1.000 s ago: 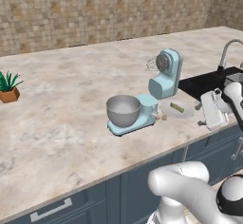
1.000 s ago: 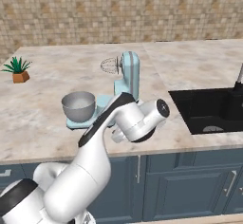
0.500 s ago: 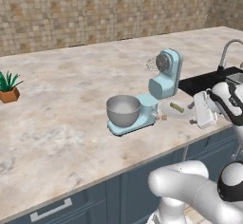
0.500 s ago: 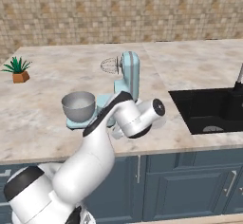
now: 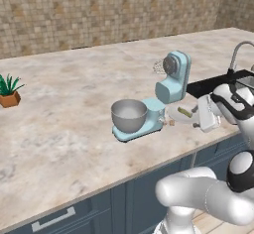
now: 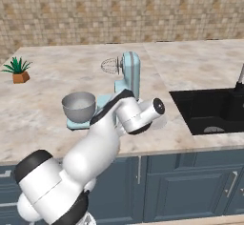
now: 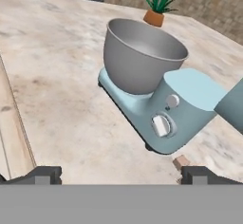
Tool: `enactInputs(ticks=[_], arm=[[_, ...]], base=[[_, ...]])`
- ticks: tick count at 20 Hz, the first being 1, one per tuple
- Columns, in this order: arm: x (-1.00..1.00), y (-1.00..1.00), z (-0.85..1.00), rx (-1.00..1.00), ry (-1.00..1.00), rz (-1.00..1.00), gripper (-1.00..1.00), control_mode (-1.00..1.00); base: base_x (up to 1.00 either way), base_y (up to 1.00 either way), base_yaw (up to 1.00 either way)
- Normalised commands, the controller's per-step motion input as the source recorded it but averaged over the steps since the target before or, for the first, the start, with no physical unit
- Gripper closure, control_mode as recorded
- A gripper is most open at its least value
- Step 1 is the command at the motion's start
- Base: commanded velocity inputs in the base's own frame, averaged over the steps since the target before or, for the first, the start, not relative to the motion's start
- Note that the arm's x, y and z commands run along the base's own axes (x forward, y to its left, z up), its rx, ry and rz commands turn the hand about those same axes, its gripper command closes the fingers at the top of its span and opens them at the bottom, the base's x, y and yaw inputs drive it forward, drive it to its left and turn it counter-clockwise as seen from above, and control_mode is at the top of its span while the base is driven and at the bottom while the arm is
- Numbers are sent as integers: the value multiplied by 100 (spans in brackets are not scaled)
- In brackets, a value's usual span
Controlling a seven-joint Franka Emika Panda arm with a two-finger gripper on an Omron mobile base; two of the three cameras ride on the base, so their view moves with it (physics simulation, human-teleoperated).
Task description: Add butter and sugar cubes to the stand mixer bowl and then turn on the stand mixer to begin making frosting.
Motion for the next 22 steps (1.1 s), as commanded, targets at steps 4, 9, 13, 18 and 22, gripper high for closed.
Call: enactInputs(ticks=[4, 9, 13, 18, 22], arm=[[20, 0, -22, 0, 0, 0, -100, -100], [8, 0, -29, 0, 0, 0, -100, -100], [6, 0, -28, 0, 0, 0, -100, -100], [13, 0, -30, 3, -1, 0, -100, -100], [16, 0, -20, 5, -3, 0, -100, -100]], base=[[0, 0, 0], [0, 0, 0], [0, 0, 0], [0, 0, 0], [0, 0, 0]])
